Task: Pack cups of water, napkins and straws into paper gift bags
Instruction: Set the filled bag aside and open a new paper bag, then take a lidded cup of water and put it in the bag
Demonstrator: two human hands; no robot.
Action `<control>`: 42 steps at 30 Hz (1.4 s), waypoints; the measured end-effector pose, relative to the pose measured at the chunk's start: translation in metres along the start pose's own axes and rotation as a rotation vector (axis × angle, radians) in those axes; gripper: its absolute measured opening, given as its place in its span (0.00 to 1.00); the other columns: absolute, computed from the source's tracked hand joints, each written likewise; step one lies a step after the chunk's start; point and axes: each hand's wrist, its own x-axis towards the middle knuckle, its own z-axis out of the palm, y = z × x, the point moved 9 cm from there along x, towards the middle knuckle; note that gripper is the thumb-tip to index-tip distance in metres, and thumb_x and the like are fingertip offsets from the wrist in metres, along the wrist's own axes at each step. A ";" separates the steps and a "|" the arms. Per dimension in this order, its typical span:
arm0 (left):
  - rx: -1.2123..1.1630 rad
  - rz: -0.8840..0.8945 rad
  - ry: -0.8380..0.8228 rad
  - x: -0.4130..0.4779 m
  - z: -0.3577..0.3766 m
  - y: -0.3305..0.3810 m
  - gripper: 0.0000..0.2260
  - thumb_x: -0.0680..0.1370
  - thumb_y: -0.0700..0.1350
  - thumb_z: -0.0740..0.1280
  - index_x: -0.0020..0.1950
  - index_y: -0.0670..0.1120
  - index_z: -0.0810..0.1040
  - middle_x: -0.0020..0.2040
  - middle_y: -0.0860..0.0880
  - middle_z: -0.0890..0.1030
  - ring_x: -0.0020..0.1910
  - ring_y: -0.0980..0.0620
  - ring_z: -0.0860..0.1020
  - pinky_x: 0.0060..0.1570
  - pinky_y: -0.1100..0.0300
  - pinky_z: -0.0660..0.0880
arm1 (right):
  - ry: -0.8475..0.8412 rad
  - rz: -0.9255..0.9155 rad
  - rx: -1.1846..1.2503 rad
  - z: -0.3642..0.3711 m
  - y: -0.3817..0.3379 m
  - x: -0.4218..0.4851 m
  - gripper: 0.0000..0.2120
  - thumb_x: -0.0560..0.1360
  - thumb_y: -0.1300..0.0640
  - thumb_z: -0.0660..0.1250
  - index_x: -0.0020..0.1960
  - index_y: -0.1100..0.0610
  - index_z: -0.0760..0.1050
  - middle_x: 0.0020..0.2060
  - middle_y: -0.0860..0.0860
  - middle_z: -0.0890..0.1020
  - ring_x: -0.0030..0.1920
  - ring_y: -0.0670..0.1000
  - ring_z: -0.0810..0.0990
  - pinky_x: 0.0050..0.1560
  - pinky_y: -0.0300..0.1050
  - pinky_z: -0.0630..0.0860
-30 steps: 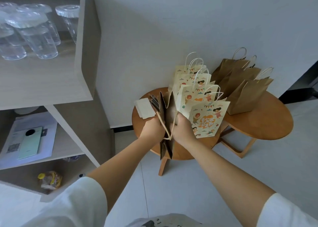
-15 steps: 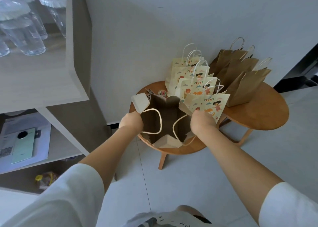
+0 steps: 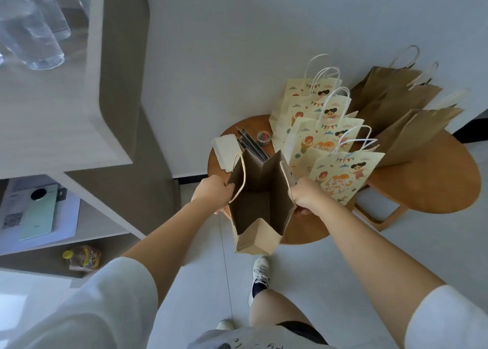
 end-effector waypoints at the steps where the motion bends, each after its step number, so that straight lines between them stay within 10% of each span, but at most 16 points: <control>1: -0.001 -0.011 0.003 0.008 -0.001 0.002 0.18 0.81 0.48 0.55 0.34 0.42 0.72 0.36 0.43 0.81 0.29 0.51 0.77 0.44 0.59 0.78 | -0.015 0.005 0.006 -0.001 -0.002 0.010 0.04 0.75 0.65 0.57 0.46 0.63 0.70 0.39 0.58 0.77 0.37 0.57 0.81 0.27 0.40 0.72; 18: 0.209 0.023 0.061 0.075 -0.033 0.054 0.20 0.80 0.56 0.58 0.37 0.42 0.74 0.32 0.49 0.73 0.32 0.51 0.74 0.32 0.59 0.71 | -0.069 -0.188 -0.228 -0.058 -0.105 0.084 0.09 0.75 0.64 0.55 0.52 0.63 0.71 0.34 0.56 0.75 0.30 0.52 0.73 0.28 0.40 0.69; 29: 0.164 0.308 0.383 -0.076 -0.142 0.081 0.14 0.79 0.52 0.60 0.53 0.45 0.78 0.50 0.47 0.81 0.49 0.46 0.78 0.44 0.57 0.75 | 0.232 -0.814 -0.022 -0.055 -0.258 -0.077 0.09 0.73 0.58 0.61 0.42 0.62 0.77 0.34 0.55 0.78 0.40 0.57 0.76 0.36 0.44 0.67; 42: 0.059 0.255 0.683 -0.182 -0.278 -0.025 0.10 0.77 0.50 0.62 0.49 0.47 0.80 0.44 0.50 0.82 0.44 0.48 0.79 0.43 0.57 0.77 | 0.444 -1.113 -0.035 -0.003 -0.349 -0.229 0.08 0.73 0.58 0.61 0.49 0.57 0.77 0.44 0.52 0.80 0.49 0.56 0.77 0.48 0.45 0.73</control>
